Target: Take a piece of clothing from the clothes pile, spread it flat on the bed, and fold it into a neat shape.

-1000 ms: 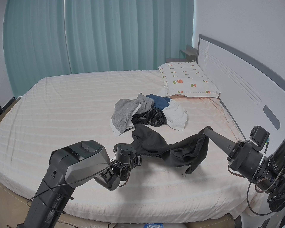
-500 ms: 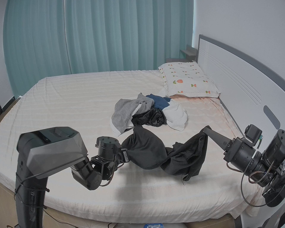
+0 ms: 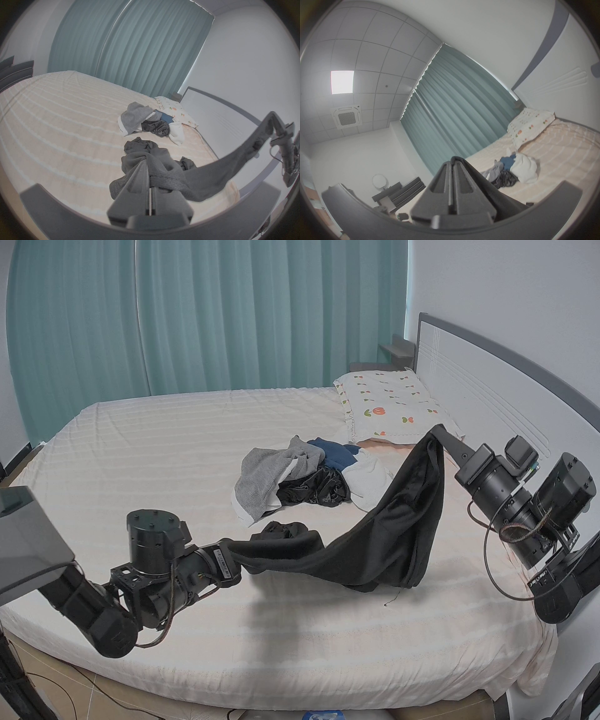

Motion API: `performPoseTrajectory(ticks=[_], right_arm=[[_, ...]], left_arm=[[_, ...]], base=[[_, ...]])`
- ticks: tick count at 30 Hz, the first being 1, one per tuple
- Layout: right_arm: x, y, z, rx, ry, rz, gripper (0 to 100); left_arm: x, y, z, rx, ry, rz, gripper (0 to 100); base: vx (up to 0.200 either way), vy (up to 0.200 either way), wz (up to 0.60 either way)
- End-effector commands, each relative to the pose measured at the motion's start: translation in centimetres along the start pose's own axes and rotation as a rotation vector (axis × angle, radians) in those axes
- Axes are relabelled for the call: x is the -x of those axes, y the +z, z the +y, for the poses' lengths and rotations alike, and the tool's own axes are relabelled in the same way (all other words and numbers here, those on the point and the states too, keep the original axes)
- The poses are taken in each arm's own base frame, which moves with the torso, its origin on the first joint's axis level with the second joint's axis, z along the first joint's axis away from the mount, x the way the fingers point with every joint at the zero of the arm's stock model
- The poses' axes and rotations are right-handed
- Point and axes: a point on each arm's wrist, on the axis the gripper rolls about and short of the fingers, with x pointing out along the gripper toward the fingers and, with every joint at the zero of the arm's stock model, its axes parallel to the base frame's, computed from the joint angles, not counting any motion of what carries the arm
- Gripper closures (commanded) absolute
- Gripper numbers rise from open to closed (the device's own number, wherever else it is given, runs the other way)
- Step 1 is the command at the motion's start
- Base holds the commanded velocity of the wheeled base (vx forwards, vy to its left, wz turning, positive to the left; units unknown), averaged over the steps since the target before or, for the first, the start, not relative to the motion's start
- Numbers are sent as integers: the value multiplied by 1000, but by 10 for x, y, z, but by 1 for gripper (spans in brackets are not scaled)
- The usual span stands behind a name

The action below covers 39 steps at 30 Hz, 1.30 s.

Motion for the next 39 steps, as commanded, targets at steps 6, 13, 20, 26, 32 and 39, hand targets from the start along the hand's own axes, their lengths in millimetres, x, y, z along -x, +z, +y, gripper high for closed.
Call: performPoseTrajectory(ticks=[6, 13, 20, 26, 32, 39], right_arm=[[1, -29, -38, -50, -149, 75, 100], [7, -58, -53, -101, -217, 176, 100], [29, -75, -62, -109, -289, 272, 100], [33, -75, -58, -107, -285, 281, 100], [36, -74, -61, -117, -301, 279, 100], [40, -74, -62, -115, -316, 289, 100]], left_arm=[[40, 15, -2, 149, -22, -78, 100], [42, 2, -3, 187, -11, -34, 100], [39, -15, 2, 175, 17, 24, 100], [42, -19, 4, 187, 28, 40, 100], [46, -20, 6, 232, 32, 45, 100], [44, -25, 5, 232, 31, 63, 100]], base=[[0, 0, 0], [0, 0, 0], [0, 0, 0], [-33, 0, 0], [-200, 0, 0], [0, 0, 0]])
